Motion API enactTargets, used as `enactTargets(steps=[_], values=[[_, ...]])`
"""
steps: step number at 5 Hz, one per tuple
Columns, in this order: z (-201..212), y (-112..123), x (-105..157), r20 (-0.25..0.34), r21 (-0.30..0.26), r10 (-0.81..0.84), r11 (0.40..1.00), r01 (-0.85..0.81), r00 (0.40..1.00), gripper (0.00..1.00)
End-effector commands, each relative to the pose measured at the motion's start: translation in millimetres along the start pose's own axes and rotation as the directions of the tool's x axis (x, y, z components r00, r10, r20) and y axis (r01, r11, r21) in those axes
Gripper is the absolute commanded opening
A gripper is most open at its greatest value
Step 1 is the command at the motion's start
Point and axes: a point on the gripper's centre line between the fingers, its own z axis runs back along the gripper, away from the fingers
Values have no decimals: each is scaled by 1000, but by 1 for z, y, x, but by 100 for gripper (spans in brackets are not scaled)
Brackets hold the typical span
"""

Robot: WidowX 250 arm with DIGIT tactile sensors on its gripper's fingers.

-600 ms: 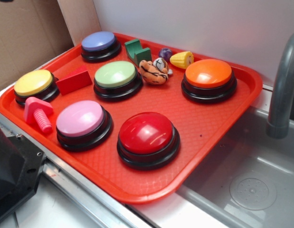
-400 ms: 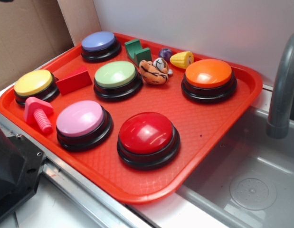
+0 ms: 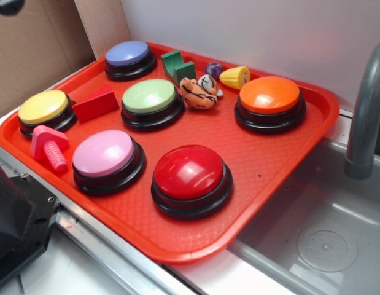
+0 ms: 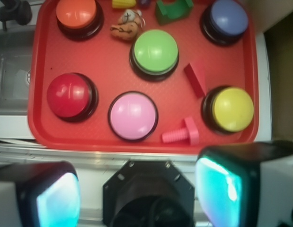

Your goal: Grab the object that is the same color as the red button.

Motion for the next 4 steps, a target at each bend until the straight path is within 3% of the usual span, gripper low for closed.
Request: enactTargets(steps=[1, 2, 3, 4], values=[[-37, 34, 23, 43, 53, -117, 992, 114, 992, 100], [-66, 52, 37, 41, 75, -199, 978, 195, 979, 100], [-93, 67, 47, -11, 113, -181, 977, 181, 983, 100], [-118, 83, 57, -18, 150, -182, 972, 182, 983, 100]])
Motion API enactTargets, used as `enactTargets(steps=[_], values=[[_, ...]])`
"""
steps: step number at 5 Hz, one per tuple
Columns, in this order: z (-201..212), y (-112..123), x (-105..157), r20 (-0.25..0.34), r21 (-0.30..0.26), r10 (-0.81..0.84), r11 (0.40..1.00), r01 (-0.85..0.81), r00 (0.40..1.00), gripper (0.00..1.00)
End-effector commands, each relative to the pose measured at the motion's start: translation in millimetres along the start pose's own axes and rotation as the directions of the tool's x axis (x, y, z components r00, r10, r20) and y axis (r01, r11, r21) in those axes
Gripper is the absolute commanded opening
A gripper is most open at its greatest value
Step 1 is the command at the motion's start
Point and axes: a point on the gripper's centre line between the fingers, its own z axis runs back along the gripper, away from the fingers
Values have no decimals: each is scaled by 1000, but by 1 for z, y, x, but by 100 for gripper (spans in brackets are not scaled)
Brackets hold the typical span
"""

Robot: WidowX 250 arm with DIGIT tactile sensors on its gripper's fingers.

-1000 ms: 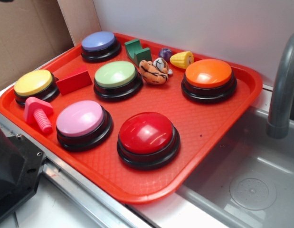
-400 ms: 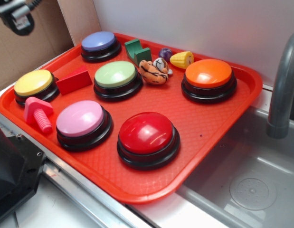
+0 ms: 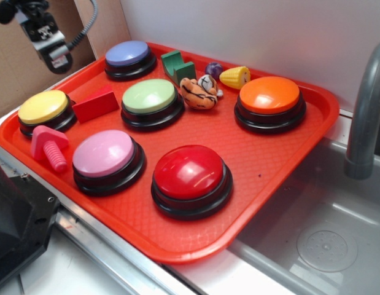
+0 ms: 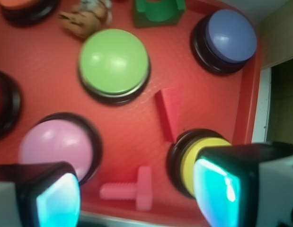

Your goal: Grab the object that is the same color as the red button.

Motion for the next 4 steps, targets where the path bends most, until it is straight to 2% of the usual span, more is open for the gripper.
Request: enactTargets(steps=[1, 3, 4], values=[[-39, 28, 16, 24, 69, -44, 997, 42, 999, 100], [-74, 44, 23, 73, 47, -113, 993, 109, 991, 100], [-90, 47, 27, 75, 33, -146, 989, 143, 986, 100]])
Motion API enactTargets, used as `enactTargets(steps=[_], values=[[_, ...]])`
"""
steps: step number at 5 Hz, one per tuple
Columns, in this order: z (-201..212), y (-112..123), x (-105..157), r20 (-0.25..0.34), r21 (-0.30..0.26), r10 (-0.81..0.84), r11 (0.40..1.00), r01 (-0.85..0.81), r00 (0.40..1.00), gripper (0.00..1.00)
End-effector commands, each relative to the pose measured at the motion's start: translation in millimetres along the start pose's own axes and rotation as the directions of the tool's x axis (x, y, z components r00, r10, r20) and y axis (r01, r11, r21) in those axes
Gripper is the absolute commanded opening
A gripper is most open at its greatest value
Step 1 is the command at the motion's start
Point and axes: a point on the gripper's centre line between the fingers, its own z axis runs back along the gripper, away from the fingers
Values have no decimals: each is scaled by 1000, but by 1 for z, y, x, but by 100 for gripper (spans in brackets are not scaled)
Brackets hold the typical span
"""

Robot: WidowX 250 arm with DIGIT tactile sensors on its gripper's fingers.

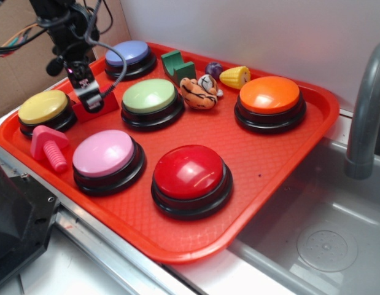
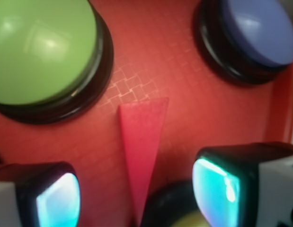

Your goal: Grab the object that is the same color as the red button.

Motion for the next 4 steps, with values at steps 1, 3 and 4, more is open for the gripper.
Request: enactTargets(steps=[1, 3, 4], values=[[-26, 8, 9, 33, -21, -38, 999, 39, 999, 100], [-19, 7, 7, 9, 13, -29, 1000, 29, 1000, 0], [-2, 7, 8, -5, 47, 30, 998, -30, 1000, 0]])
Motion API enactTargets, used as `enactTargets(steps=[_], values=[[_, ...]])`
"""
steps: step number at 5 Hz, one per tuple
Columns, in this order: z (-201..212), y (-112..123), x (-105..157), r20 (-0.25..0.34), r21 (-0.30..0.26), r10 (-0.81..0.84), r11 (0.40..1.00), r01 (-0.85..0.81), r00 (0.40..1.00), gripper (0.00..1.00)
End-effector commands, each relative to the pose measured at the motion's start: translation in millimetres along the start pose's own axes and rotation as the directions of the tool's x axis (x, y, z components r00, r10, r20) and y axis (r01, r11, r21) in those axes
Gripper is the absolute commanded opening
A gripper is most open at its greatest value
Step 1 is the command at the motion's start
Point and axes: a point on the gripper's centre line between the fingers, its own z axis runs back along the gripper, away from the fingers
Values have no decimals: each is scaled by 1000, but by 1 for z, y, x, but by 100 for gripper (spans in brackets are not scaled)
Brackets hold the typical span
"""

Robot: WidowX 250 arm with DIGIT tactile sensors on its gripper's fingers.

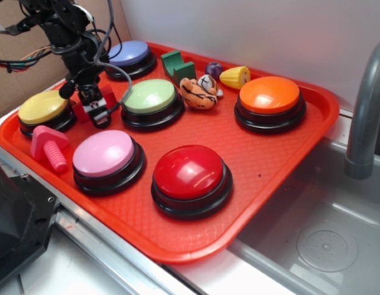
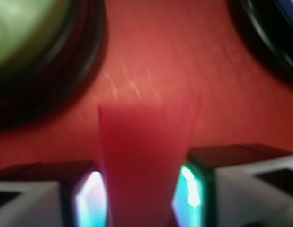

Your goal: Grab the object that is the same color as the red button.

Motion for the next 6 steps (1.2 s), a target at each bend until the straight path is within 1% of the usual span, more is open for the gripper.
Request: enactTargets(steps=[1, 2, 3, 4, 5, 6], values=[[55, 0, 16, -157, 116, 170, 981, -153, 973, 0], [74, -16, 26, -139, 49, 225, 974, -220, 964, 0], [97, -38, 35, -127, -51, 299, 950, -308, 946, 0], [108, -67, 45, -148, -59, 302, 948, -314, 942, 0], [107, -79, 49, -129, -26, 334, 940, -340, 934, 0], [109, -80, 51, -188, 36, 335, 942, -335, 923, 0]])
